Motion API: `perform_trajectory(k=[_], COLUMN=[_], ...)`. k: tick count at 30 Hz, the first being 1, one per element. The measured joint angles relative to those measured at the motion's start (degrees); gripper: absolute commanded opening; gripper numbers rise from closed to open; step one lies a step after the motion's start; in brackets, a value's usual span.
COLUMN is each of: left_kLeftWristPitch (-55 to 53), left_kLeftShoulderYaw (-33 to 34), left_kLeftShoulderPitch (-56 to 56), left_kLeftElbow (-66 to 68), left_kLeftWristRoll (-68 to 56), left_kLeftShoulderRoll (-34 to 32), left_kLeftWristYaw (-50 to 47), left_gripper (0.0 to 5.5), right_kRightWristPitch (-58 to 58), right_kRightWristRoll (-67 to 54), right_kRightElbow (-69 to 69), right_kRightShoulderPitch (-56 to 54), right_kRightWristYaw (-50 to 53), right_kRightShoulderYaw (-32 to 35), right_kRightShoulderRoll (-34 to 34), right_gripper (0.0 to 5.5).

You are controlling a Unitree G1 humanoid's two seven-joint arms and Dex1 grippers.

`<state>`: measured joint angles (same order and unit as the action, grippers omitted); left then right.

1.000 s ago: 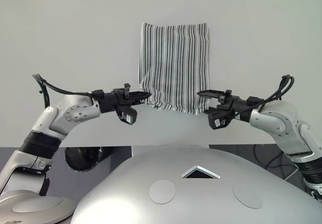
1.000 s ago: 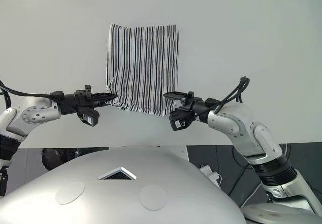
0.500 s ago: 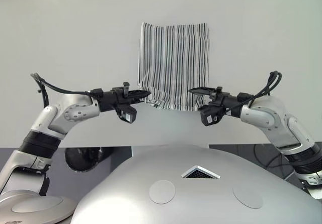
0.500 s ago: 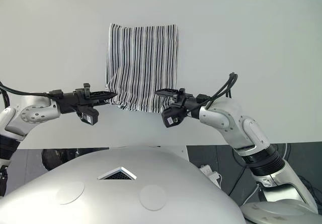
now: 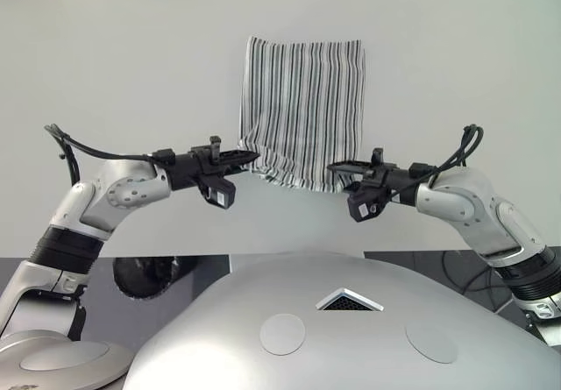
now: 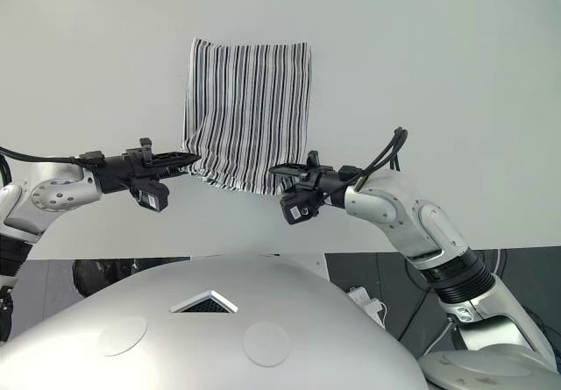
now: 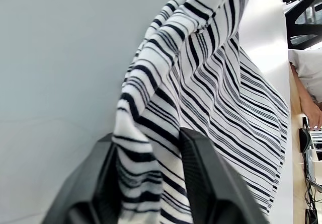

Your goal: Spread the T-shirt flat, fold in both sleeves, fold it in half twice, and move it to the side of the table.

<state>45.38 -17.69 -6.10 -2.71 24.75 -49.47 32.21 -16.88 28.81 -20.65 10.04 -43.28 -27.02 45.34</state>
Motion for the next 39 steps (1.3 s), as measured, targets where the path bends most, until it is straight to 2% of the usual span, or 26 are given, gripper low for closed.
perform_trajectory(k=[5, 15, 20, 27, 32, 36, 39], left_kLeftWristPitch=[-0.14, -3.42, -6.45, -11.05, -12.16, -12.39, -13.6], left_kLeftShoulderYaw=[0.01, 0.04, 2.31, 7.47, 11.16, 14.38, 15.17], left_kLeftShoulderPitch=[-0.75, -3.28, -5.0, -10.08, -20.98, -27.84, -27.73], left_kLeftElbow=[-0.93, -6.07, -8.23, -12.82, -21.39, -25.67, -26.28], left_kLeftWristRoll=[-0.38, -8.54, -15.5, -28.73, -36.14, -38.27, -37.54], left_kLeftShoulderRoll=[0.46, 0.81, -0.08, -2.69, -6.81, -7.59, -6.71], left_kLeftWristYaw=[-0.01, 1.85, 4.0, 8.45, 13.22, 15.09, 15.13], left_gripper=[0.17, 0.17, 0.17, 0.17, 0.17, 0.17, 0.17], right_kRightWristPitch=[-0.02, 2.94, 7.13, 7.68, 4.13, 3.11, 4.49], right_kRightWristRoll=[-1.84, -6.38, -15.55, -29.9, -35.74, -37.48, -37.59], right_kRightElbow=[1.27, 1.61, -3.53, -13.1, -19.13, -20.69, -19.75], right_kRightShoulderPitch=[0.01, 0.23, 4.96, 11.71, 23.52, 26.33, 22.18], right_kRightWristYaw=[-0.38, -1.0, -4.87, -8.74, -10.57, -11.56, -11.45], right_kRightShoulderYaw=[-0.62, 0.49, 7.36, 21.31, 31.29, 34.15, 33.72], right_kRightShoulderRoll=[0.28, -0.47, 3.71, 9.13, 10.22, 10.12, 10.1], right_gripper=[0.11, 0.1, 0.1, 0.1, 0.1, 0.1, 0.1])
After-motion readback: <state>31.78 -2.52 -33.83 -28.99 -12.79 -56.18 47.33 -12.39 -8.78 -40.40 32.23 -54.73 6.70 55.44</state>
